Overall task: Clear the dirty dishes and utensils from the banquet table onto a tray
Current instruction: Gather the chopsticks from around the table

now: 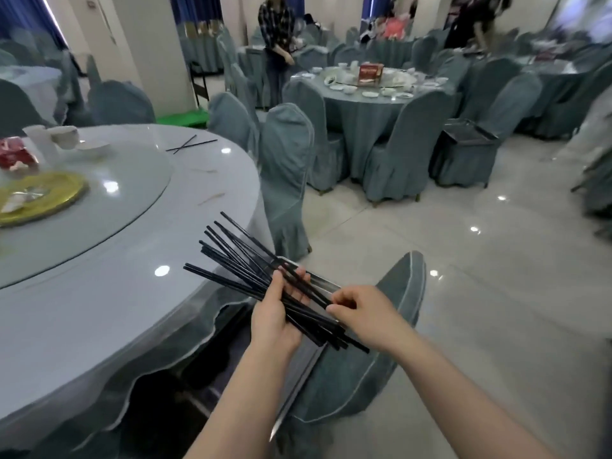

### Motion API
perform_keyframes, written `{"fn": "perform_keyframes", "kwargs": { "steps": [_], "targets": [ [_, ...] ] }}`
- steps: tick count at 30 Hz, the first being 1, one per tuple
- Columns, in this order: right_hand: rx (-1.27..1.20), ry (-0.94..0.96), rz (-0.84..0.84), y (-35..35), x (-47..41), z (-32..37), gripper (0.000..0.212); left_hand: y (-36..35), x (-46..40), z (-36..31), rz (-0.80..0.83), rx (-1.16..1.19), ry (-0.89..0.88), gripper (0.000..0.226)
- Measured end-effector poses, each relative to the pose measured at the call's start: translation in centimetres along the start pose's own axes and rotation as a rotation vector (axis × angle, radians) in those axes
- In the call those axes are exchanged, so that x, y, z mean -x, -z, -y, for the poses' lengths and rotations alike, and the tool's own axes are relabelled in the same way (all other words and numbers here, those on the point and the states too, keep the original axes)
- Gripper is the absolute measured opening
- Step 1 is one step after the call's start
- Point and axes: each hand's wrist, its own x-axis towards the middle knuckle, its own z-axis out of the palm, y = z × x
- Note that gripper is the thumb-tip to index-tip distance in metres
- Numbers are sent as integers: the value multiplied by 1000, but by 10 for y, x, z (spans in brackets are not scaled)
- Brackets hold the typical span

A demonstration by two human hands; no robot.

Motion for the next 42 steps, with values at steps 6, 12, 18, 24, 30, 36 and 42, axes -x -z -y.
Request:
{"fn": "perform_keyframes", "kwargs": {
  "steps": [6, 12, 18, 24, 30, 36, 42],
  "targets": [
    [-61, -125, -39, 78, 51, -73, 12, -57, 15, 110, 35, -76, 42, 21],
    [-170, -180, -77, 133, 52, -134, 13, -100, -6, 172, 36, -136, 108, 13],
    [-327, -258, -132, 189, 10, -203, 11, -143, -63, 211, -57, -106, 73, 18],
    [-344, -325, -167, 272, -71, -277, 9, -207, -156, 267, -77, -20, 119, 31],
    [-323, -355, -167, 361, -146, -325, 9, -290, -228, 306, -71, -76, 164, 29],
    [-468, -351, -150, 439, -238, -362, 12, -359, -308, 326, -131, -101, 122, 27],
    [-510, -226, -100, 507, -384, -385, 13, -421, -401, 326, -170, 12, -34, 28]
  ]
}}
